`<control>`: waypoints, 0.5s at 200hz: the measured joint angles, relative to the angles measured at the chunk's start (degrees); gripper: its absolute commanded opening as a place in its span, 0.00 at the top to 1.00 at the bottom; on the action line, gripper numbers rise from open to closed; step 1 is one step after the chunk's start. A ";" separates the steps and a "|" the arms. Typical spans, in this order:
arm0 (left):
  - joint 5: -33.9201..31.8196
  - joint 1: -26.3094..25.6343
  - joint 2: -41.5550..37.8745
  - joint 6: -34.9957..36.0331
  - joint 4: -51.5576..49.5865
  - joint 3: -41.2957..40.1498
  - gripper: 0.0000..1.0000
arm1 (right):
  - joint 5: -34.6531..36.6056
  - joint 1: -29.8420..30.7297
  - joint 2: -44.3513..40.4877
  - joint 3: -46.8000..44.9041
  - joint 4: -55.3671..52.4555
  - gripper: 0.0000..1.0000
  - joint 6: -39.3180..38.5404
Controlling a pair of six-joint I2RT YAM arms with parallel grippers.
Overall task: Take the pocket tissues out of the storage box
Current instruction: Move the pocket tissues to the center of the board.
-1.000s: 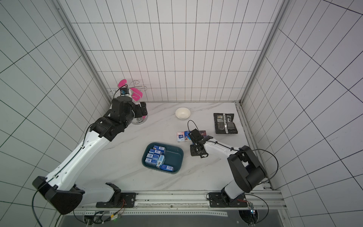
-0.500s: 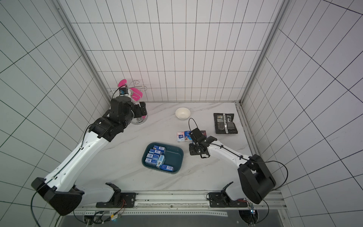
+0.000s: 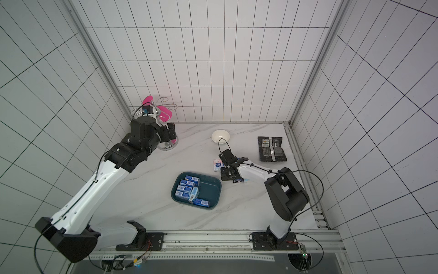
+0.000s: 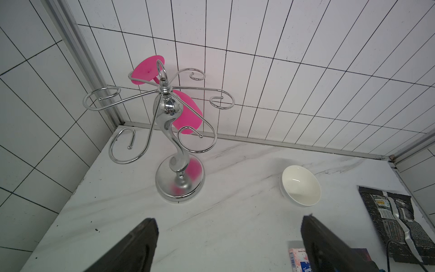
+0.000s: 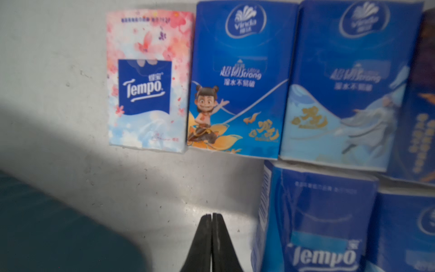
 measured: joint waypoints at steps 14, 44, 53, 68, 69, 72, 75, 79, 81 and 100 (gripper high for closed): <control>0.00 0.00 -0.37 0.02 0.00 -0.15 0.02 | 0.46 -0.02 0.61 0.00 0.15 0.93 0.22; 0.00 0.00 -0.79 0.04 0.00 -0.15 0.02 | 1.75 -0.35 0.83 0.00 0.42 0.93 0.48; -0.02 0.00 -0.81 0.09 0.00 -0.17 0.02 | 2.16 -0.50 0.83 0.00 0.52 0.93 0.55; -0.02 0.00 -0.83 0.24 0.00 -0.20 0.02 | 2.64 -0.81 0.94 0.00 0.70 0.93 0.61; -0.02 0.00 -0.83 0.24 0.00 -0.20 0.02 | 2.64 -0.85 0.94 0.00 0.70 0.93 0.61; -0.02 0.00 -0.83 0.26 0.00 -0.20 0.02 | 2.69 -0.92 1.01 0.00 0.74 0.93 0.63; -0.02 0.00 -0.83 0.26 0.00 -0.20 0.02 | 2.73 -0.92 1.07 0.00 0.76 0.93 0.66; -0.02 0.00 -0.83 0.31 -0.02 -0.20 0.02 | 2.80 -0.94 1.16 0.00 0.85 0.93 0.66; -0.02 0.00 -0.85 0.31 0.00 -0.20 0.02 | 2.80 -0.94 1.20 0.00 0.90 0.93 0.68; -0.02 0.00 -0.98 0.42 0.00 -0.28 0.02 | 3.04 -1.03 1.68 0.00 1.20 0.93 0.72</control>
